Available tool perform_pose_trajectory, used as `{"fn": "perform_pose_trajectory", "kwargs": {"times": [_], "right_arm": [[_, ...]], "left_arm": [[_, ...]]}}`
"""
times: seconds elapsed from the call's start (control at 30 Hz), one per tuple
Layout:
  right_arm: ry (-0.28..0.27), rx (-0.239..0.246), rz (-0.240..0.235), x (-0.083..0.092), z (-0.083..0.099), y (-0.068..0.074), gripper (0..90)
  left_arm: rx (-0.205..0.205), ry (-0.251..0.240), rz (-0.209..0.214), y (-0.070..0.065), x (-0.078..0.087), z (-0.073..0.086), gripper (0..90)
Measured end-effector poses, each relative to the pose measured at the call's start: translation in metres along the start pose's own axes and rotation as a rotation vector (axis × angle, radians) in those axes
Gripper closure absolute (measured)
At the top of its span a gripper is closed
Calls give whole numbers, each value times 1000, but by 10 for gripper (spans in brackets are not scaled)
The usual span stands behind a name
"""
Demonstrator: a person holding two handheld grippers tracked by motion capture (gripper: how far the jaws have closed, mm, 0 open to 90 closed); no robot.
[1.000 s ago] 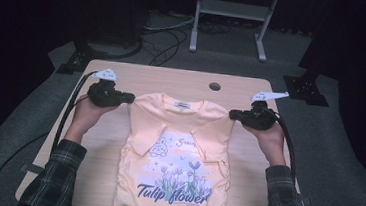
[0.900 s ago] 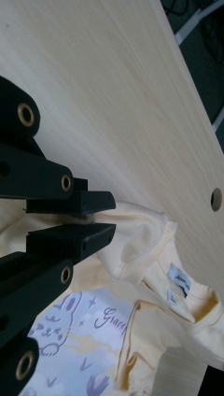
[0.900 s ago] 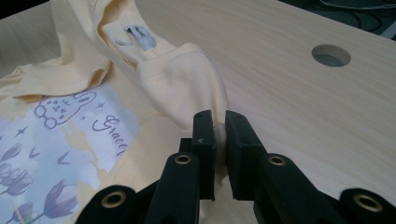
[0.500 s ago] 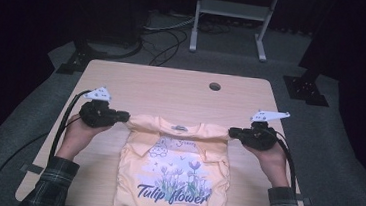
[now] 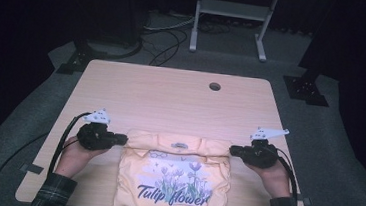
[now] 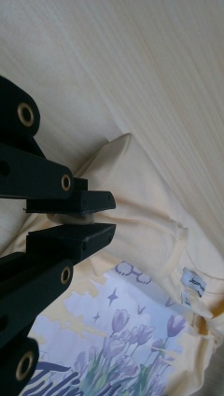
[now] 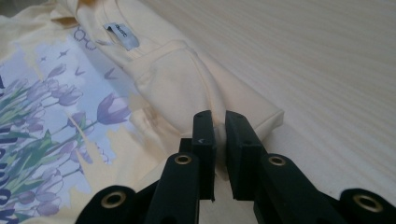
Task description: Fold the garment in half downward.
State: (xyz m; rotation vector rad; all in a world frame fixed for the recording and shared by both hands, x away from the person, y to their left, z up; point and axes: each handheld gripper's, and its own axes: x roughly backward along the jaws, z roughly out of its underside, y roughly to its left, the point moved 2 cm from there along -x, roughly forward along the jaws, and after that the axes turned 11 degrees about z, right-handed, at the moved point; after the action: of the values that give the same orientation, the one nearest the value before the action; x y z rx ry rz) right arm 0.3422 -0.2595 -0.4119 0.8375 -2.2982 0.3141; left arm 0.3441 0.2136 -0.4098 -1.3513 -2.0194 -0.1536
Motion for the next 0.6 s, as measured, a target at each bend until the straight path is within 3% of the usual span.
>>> {"fn": "perform_pose_trajectory", "kwargs": {"times": [0.23, 0.37, 0.6], "right_arm": [[68, 16, -2, -9, 15, 8, 828], [96, 8, -7, -14, 19, 7, 827], [91, 1, -9, -20, 20, 3, 826]], "left_arm": [[28, 90, 7, 1, -16, 8, 831], [35, 99, 9, 2, -18, 9, 830], [50, 92, 7, 5, -20, 8, 826]]}}
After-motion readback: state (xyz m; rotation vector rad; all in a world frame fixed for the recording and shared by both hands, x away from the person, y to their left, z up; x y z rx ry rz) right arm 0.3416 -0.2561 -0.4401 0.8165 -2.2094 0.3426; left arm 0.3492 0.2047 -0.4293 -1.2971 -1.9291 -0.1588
